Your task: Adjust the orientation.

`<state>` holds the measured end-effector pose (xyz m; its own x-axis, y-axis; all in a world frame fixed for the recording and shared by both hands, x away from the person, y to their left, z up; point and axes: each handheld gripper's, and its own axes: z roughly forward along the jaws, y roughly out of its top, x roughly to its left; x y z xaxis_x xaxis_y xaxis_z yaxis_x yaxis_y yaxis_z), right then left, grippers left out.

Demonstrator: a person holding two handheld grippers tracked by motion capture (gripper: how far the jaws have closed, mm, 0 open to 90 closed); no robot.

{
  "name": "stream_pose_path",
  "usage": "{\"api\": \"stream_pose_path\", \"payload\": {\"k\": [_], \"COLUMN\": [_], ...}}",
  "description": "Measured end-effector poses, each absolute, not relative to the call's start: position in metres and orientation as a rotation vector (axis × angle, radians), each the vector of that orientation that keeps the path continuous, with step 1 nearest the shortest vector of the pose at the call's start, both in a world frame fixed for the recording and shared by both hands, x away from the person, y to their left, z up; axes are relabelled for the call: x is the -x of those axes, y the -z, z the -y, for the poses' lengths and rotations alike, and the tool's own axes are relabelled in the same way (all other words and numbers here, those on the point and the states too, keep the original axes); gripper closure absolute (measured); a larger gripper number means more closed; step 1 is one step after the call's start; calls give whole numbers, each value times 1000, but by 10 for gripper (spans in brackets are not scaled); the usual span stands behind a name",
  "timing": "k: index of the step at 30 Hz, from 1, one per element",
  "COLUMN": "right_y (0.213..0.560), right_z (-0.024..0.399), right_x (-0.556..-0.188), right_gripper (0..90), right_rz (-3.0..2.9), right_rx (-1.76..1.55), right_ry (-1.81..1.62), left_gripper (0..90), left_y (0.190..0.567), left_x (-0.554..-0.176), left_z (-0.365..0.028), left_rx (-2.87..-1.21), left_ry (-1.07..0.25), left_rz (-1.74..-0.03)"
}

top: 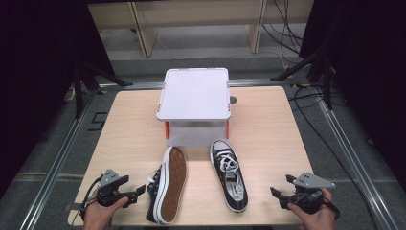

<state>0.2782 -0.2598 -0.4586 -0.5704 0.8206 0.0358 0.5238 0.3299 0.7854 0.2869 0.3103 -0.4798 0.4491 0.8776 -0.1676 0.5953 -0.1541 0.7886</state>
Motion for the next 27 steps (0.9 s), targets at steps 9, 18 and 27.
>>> {"api": "stream_pose_path", "payload": {"k": [9, 18, 27], "right_y": [460, 460, 462], "right_z": [260, 257, 258], "right_x": [-278, -276, -280], "right_gripper": [269, 279, 281], "right_rz": [-2230, -2248, -2274], "right_rx": [-1193, -1244, -1187], "right_ry": [-1095, -1095, -1101], "left_gripper": [205, 199, 181], "left_y": [474, 475, 472], "left_x": [-281, -276, -274], "left_z": [-306, -289, -272], "left_rx": [-1793, -1819, -1829], "left_ry": [-315, -205, -170], "left_rz": [-1248, -1202, -1190]}}
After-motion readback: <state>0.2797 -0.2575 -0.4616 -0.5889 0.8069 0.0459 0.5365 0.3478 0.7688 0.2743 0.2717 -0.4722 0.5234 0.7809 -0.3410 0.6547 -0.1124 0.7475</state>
